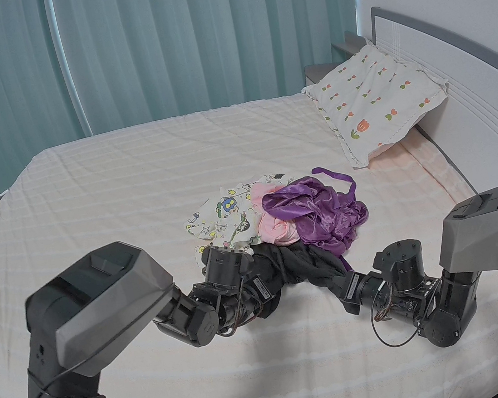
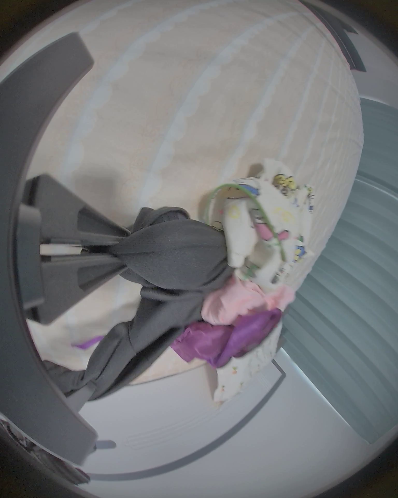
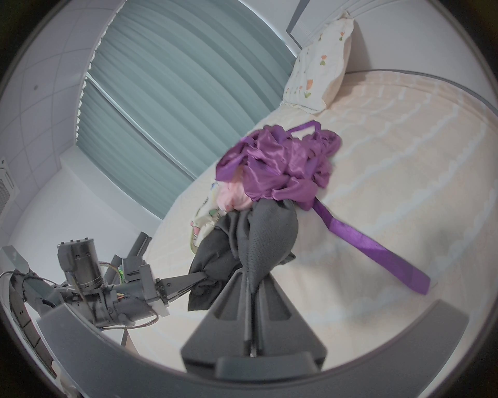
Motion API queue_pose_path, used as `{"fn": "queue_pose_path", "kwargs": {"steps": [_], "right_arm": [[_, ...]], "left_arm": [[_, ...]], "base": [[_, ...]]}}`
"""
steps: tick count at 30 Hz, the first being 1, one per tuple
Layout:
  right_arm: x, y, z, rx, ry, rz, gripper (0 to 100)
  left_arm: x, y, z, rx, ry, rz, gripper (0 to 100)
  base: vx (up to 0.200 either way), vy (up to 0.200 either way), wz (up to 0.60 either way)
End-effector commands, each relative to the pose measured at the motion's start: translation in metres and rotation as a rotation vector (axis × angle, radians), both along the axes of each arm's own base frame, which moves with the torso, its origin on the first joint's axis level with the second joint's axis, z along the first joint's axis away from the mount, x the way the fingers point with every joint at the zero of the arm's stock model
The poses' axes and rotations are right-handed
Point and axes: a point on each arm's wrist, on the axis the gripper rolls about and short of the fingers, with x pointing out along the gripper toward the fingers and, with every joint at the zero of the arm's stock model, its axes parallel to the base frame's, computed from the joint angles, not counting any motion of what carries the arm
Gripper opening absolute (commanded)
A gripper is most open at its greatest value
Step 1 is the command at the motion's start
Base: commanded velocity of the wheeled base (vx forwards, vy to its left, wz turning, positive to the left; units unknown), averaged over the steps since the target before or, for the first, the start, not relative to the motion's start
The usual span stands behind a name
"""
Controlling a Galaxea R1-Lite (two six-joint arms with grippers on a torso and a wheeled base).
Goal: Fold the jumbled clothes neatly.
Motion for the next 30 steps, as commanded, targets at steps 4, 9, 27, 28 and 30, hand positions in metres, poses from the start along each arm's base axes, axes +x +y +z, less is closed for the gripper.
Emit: {"fn": "queue_pose_path", "kwargs": {"steps": [4,9,27,28,30], "right_arm": [[-0.004,-0.014,0.101,0.154,-0.301,-0.021,0],[-0.015,-0.033,0.163,0.232,-0.462,-0.027,0],[-0.04,-0.057,0.205,0.193,-0.487,0.027,0],[-0.046,-0.061,0.211,0.191,-0.482,0.038,0],[-0.056,-0.065,0.218,0.183,-0.454,0.067,0]], "left_arm": [[-0.056,0.032,0.124,-0.192,-0.268,0.03,0],[-0.086,0.052,0.177,-0.265,-0.464,0.082,0],[-0.137,0.086,0.189,-0.174,-0.522,0.215,0],[-0.143,0.085,0.183,-0.165,-0.501,0.199,0],[-0.152,0.083,0.178,-0.157,-0.48,0.171,0]], "base": [[0.0,0.0,0.0],[0.0,0.0,0.0],[0.0,0.0,0.0],[0.0,0.0,0.0],[0.0,0.0,0.0]]}}
